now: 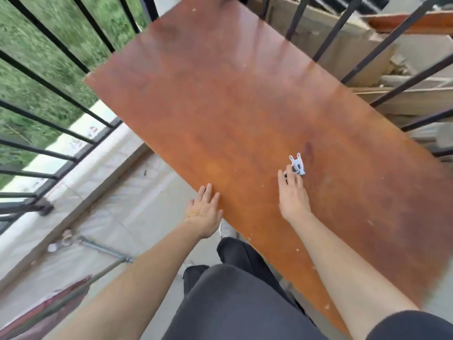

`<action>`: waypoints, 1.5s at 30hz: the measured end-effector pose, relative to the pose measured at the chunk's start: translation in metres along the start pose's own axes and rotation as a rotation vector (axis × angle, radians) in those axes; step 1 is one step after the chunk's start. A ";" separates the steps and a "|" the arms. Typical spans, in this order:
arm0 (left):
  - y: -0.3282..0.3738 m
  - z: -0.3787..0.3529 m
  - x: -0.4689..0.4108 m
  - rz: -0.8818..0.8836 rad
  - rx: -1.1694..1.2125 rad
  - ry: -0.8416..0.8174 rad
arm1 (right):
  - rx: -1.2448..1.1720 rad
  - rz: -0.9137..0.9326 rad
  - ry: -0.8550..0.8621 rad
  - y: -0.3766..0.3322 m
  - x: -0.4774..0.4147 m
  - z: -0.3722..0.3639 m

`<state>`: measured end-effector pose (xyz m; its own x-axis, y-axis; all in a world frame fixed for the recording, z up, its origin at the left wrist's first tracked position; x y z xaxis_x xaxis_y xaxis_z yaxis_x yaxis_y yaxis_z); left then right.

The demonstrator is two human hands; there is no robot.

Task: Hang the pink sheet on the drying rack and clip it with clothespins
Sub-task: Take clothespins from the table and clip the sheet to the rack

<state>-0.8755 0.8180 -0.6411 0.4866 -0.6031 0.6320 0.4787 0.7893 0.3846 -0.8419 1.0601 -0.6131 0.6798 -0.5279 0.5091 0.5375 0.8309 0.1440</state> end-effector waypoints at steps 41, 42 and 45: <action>-0.160 -0.362 0.836 1.647 0.606 0.994 | -0.014 1.746 -0.567 -0.521 0.786 -0.150; -0.160 -0.376 0.858 1.680 0.612 1.021 | -0.007 1.749 -0.571 -0.527 0.812 -0.160; -0.166 -0.413 0.918 1.792 0.583 1.049 | 0.013 1.782 -0.591 -0.545 0.883 -0.188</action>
<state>-0.2065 0.0861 -0.4022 0.2567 0.9660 0.0289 -0.9495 0.2465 0.1942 -0.4410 0.1084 -0.4017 0.1258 0.9631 0.2381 -0.5187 0.2684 -0.8117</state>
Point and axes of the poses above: each hand's wrist, its own x-axis away from the middle knuckle, its own z-axis out of the back of the hand, y = z × x, the point moved 7 cm from there along -x, towards the middle knuckle, and after that the axes turned 13 degrees about -z, right-handed, at the moved point
